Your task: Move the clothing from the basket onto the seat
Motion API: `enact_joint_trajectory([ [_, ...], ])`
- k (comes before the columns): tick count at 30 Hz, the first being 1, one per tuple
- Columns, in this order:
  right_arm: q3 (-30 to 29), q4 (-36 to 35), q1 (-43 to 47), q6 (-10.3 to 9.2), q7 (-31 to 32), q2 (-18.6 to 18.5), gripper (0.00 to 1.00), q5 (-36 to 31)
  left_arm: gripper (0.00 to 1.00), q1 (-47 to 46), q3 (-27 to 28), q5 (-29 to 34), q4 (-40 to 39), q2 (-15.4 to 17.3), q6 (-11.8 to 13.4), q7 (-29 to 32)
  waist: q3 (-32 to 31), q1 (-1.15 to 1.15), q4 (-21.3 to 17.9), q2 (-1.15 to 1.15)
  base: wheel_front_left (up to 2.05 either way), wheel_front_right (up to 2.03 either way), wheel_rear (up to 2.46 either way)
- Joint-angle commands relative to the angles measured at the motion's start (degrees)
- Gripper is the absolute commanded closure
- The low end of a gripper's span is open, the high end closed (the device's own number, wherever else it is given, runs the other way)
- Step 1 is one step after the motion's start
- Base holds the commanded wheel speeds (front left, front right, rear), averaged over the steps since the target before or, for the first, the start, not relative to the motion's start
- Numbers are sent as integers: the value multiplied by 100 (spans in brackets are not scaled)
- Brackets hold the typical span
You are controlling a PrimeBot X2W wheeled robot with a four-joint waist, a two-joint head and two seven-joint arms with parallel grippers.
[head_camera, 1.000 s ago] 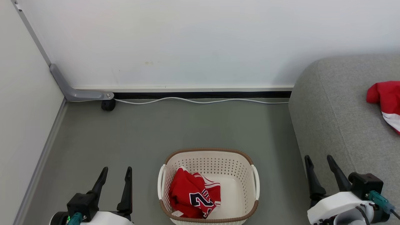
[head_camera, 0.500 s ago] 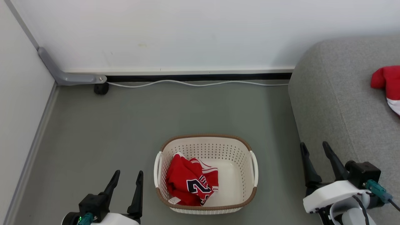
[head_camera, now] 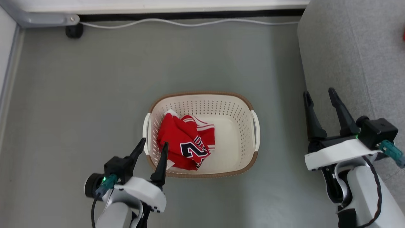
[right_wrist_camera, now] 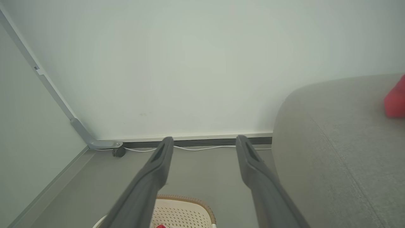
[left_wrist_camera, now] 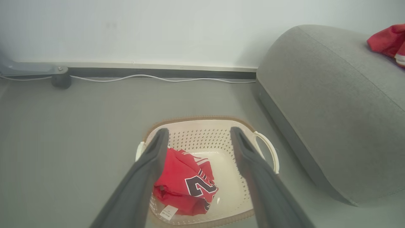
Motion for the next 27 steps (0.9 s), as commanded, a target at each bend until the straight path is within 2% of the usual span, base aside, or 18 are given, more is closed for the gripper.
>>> enact_joint_trajectory([
  [1, 140, -193, -147, 17, -35, -23, 0, 22, 0, -288, 108, -65, 0, 40, 66, -35, 531, 0, -115, 0, 0, 0, 0],
  [8, 292, -385, -616, 17, -35, 19, 0, 85, 0, -1445, -333, -63, 920, 40, 90, -35, 1314, 0, -325, 0, 0, 0, 0],
  [15, 503, -467, -857, 17, -35, 105, 0, 165, 0, -2603, -755, 203, 2113, 40, 53, -35, 1778, 0, -590, 0, 0, 0, 0],
  [21, 630, -531, -916, 17, -35, 148, 0, 239, 0, -3560, -1303, 632, 3129, 40, -112, -4, 2063, 0, -834, 0, 0, 0, 0],
  [27, 761, -602, -976, 17, -35, 164, 0, 393, 0, -4199, -1610, 699, 3746, 40, -232, 113, 2346, 0, -1067, 0, 0, 0, 0],
])
